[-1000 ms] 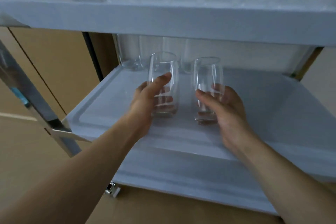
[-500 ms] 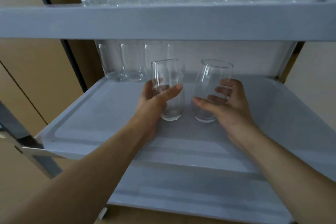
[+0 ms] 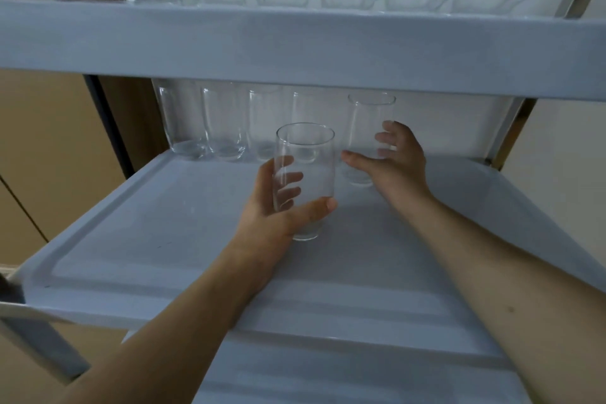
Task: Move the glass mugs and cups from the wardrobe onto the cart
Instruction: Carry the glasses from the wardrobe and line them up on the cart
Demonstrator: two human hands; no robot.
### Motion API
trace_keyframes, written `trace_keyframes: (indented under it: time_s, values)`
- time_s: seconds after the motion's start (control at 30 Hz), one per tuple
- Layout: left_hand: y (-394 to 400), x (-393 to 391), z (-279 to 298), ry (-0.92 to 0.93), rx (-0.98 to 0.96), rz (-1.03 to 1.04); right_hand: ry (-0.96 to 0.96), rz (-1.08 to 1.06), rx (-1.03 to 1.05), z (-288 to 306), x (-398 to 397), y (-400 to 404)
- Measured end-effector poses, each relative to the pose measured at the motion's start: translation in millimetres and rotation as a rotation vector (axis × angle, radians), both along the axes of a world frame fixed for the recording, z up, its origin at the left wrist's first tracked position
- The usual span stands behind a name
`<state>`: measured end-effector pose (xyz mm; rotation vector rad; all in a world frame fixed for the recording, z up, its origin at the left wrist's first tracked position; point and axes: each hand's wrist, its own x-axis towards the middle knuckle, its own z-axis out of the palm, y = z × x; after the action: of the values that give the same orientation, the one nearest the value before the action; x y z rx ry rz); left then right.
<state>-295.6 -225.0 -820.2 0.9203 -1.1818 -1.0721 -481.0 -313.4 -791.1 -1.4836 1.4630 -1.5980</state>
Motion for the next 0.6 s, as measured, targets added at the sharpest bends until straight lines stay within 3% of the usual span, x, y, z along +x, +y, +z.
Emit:
trace_keyframes:
  time_s: [0.6]
  values:
    - [-4.4,-2.2,-3.6,-0.113,-0.025,0.024,0.058,-0.013,0.057,-11.6,17.6,-86.0]
